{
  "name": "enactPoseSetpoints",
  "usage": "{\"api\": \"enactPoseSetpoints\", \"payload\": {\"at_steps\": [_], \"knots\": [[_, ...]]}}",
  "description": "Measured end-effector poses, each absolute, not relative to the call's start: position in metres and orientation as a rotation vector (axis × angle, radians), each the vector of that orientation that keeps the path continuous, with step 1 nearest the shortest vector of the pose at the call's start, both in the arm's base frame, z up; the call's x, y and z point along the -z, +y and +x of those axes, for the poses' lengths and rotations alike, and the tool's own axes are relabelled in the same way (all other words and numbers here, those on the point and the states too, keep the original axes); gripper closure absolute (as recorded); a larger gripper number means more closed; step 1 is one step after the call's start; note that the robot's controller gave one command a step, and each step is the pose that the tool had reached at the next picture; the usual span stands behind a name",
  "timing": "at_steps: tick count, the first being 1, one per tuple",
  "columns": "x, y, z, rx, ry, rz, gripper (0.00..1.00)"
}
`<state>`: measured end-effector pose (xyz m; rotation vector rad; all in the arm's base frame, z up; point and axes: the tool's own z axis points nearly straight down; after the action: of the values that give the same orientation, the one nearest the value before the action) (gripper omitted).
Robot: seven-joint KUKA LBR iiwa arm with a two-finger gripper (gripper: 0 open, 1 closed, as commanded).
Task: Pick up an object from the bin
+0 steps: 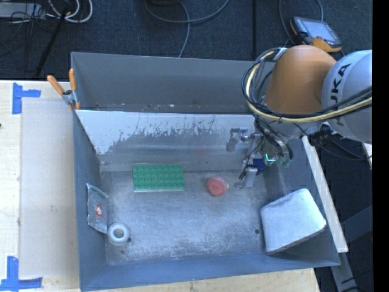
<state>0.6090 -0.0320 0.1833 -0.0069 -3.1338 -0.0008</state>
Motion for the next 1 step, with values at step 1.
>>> {"api": "enactPoseSetpoints", "payload": {"at_steps": [1], "knots": [[-0.0891,-0.0533,0.6100,0.003,-3.055,0.716,0.00]]}}
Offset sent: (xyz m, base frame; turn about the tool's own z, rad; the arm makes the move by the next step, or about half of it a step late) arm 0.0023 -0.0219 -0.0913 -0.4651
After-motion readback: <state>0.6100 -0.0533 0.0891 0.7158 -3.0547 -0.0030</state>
